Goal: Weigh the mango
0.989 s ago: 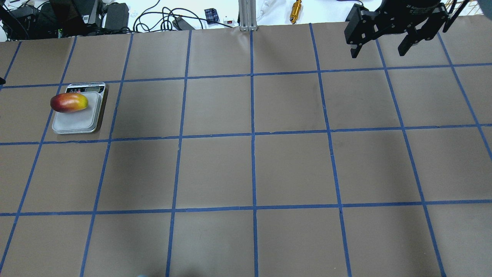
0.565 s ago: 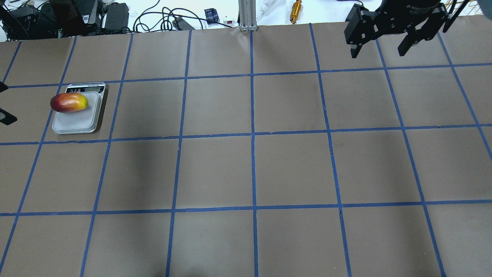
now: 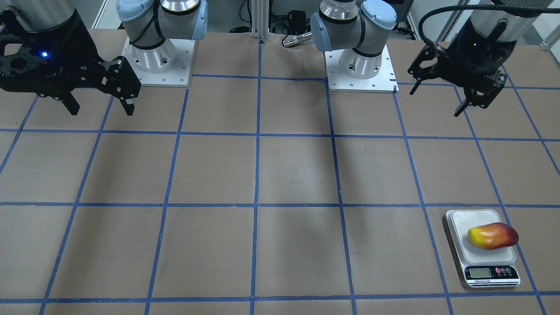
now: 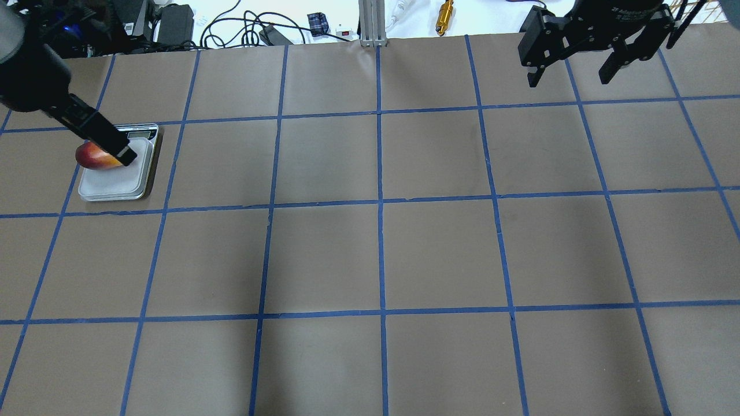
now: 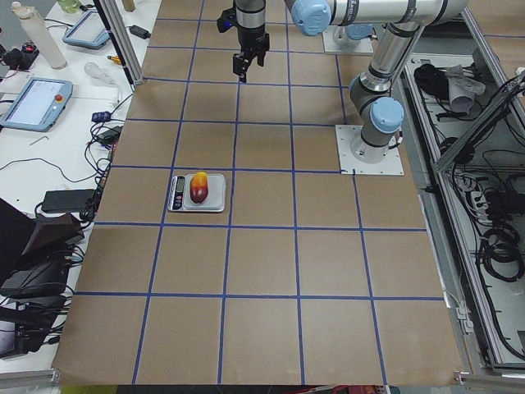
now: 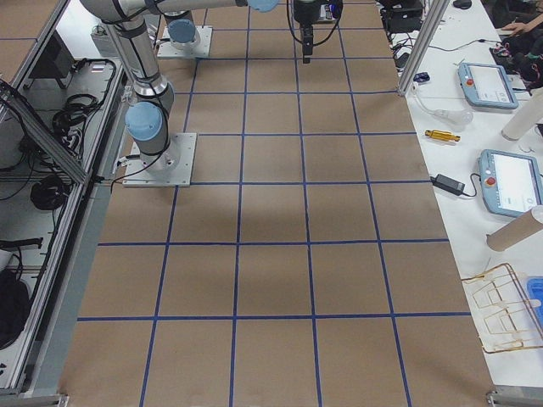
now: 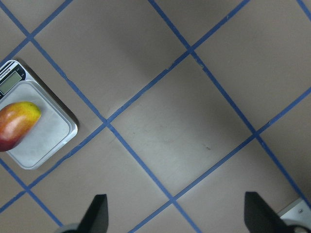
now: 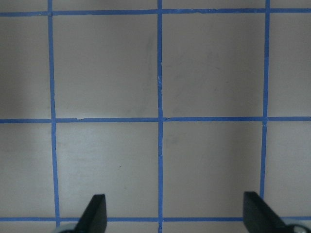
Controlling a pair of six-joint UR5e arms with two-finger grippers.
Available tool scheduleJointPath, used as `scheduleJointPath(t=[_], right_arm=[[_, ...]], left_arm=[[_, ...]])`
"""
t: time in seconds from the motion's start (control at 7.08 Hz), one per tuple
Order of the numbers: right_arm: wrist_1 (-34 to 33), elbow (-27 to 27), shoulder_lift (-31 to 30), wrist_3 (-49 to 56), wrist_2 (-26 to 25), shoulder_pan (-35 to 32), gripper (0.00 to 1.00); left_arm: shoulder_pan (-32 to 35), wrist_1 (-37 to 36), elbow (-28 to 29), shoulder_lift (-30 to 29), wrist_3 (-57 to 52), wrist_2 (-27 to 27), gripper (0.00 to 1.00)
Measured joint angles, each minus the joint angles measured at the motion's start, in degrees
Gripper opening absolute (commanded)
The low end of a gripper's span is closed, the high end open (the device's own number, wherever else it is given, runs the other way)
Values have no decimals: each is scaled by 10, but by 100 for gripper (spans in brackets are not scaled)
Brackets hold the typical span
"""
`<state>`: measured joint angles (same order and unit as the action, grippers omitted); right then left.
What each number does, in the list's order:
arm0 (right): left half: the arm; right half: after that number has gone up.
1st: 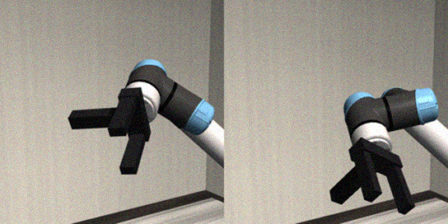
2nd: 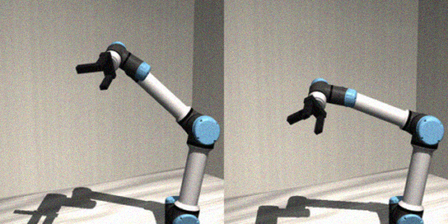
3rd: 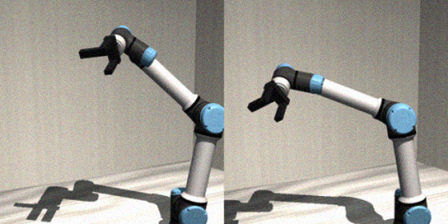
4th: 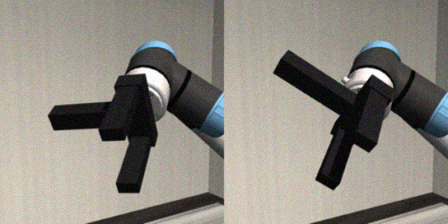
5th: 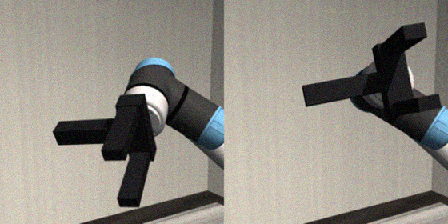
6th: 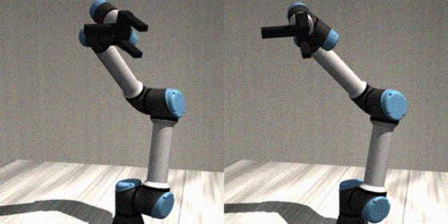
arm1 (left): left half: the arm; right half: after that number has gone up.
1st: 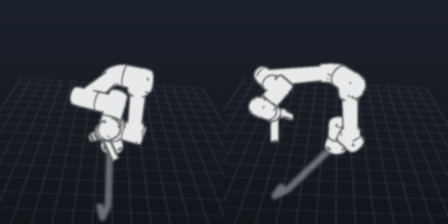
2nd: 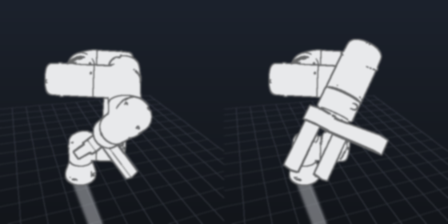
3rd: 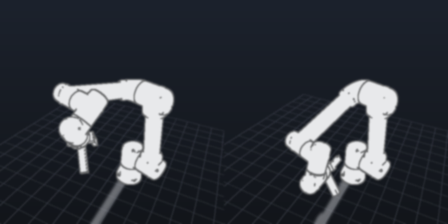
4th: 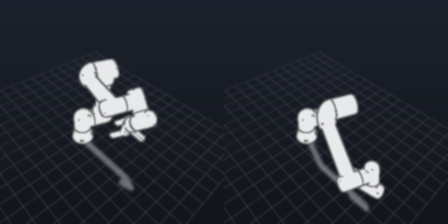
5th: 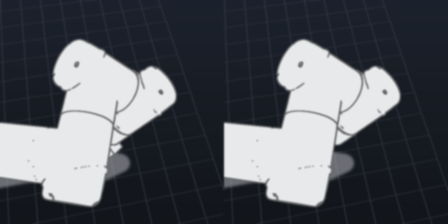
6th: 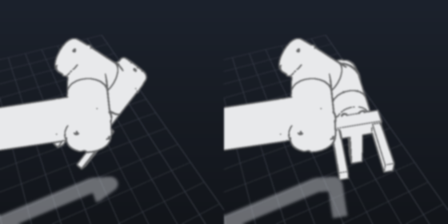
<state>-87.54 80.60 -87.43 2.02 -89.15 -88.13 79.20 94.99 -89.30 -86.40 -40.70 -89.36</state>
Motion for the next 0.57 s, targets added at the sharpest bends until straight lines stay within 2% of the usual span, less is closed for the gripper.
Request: scheduleJointPath(t=[0.57], right_arm=[[0,0,0,0,0,0,100]], left_arm=[[100,-30,-4,-19,317,-1,100]])
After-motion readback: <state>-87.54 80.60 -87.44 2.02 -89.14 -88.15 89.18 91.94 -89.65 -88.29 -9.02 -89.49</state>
